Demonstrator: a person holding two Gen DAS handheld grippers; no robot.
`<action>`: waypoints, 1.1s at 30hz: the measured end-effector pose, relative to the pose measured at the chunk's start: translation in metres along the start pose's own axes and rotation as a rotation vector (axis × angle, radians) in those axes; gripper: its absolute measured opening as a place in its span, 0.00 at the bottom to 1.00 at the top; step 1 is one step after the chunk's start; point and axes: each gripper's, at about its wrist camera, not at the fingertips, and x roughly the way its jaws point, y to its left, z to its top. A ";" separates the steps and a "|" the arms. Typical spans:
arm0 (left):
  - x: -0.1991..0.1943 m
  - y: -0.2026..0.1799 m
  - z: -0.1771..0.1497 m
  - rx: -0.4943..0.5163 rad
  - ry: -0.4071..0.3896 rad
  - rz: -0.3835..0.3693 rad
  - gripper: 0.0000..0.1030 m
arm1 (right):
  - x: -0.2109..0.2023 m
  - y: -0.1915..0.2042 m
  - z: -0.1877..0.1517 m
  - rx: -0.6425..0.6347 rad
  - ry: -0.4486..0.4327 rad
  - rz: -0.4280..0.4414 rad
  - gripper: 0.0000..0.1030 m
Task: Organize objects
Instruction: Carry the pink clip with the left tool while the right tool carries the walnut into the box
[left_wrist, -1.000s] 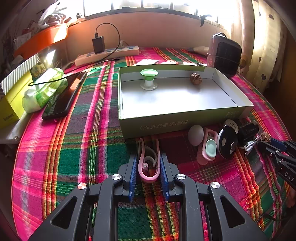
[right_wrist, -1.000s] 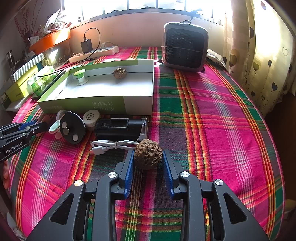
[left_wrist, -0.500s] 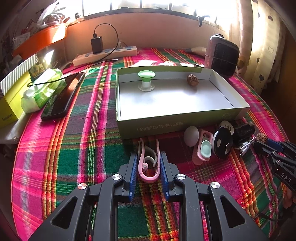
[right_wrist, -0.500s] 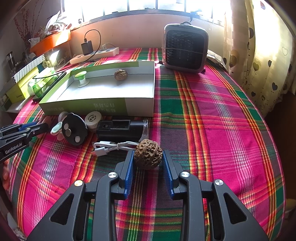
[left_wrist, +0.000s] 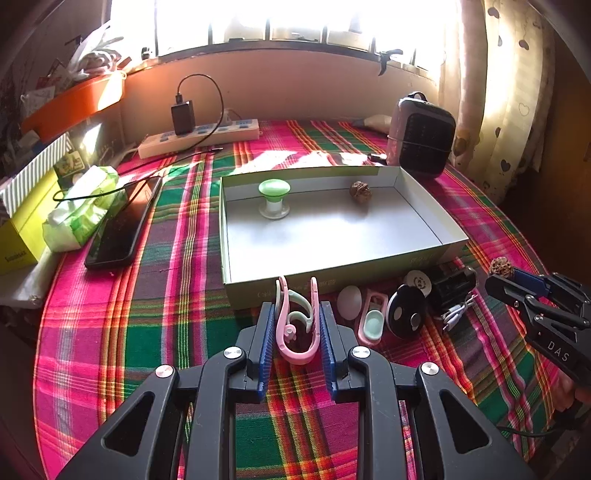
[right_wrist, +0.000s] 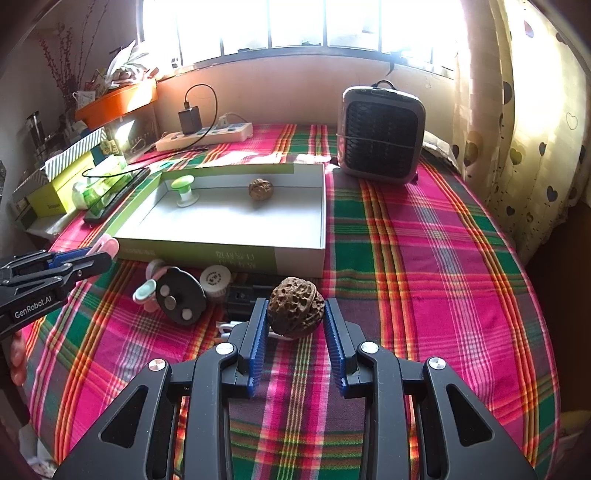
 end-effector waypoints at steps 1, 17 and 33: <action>-0.001 0.000 0.001 0.002 -0.004 -0.003 0.20 | -0.001 0.001 0.003 -0.003 -0.007 0.002 0.30; 0.004 -0.002 0.029 -0.006 -0.019 -0.053 0.20 | 0.016 0.016 0.043 -0.062 -0.023 0.059 0.30; 0.052 -0.015 0.072 0.020 0.028 -0.093 0.20 | 0.076 0.005 0.089 -0.106 0.037 0.012 0.30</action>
